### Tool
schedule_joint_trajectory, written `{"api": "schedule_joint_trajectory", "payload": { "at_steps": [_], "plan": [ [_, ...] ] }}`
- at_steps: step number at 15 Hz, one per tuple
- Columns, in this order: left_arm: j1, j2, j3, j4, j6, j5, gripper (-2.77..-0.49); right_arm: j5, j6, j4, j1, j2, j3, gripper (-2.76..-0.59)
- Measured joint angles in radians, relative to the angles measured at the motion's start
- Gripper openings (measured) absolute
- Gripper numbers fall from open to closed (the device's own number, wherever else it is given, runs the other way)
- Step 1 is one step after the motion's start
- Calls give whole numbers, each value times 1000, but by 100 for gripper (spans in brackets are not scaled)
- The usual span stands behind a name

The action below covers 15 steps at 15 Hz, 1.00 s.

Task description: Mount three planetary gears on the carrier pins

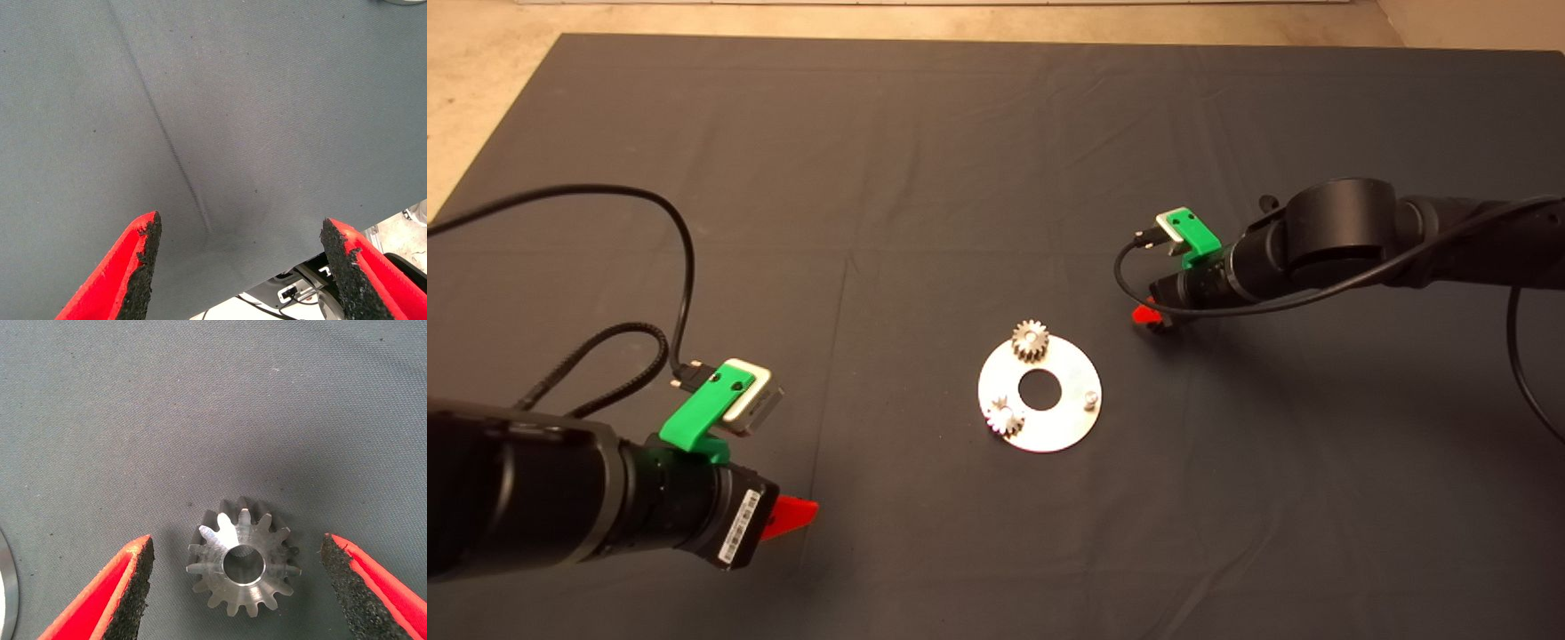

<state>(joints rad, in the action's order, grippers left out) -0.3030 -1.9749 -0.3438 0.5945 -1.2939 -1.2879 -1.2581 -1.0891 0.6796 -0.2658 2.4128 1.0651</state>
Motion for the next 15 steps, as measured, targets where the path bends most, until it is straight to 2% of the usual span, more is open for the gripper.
{"api": "schedule_joint_trajectory", "payload": {
  "at_steps": [2,4,5,7,9,10,14,15],
  "plan": [
    [0,0,0,0,1,0,-162,0,1,0,0,0,0,-163],
    [0,0,0,0,1,4,-162,-1,40,0,0,0,0,-164],
    [0,0,0,0,0,9,-162,-5,45,0,0,0,0,-169],
    [0,0,0,0,1,13,-162,-21,45,0,0,0,0,-179],
    [0,5,0,0,1,13,-162,-24,45,0,0,0,0,-184],
    [0,10,0,0,1,14,-162,-25,46,0,0,0,0,-193],
    [0,17,0,0,1,15,-162,-27,46,0,1,0,0,-194],
    [0,16,0,0,1,21,-162,-28,46,0,2,0,0,-194]
  ]
}}
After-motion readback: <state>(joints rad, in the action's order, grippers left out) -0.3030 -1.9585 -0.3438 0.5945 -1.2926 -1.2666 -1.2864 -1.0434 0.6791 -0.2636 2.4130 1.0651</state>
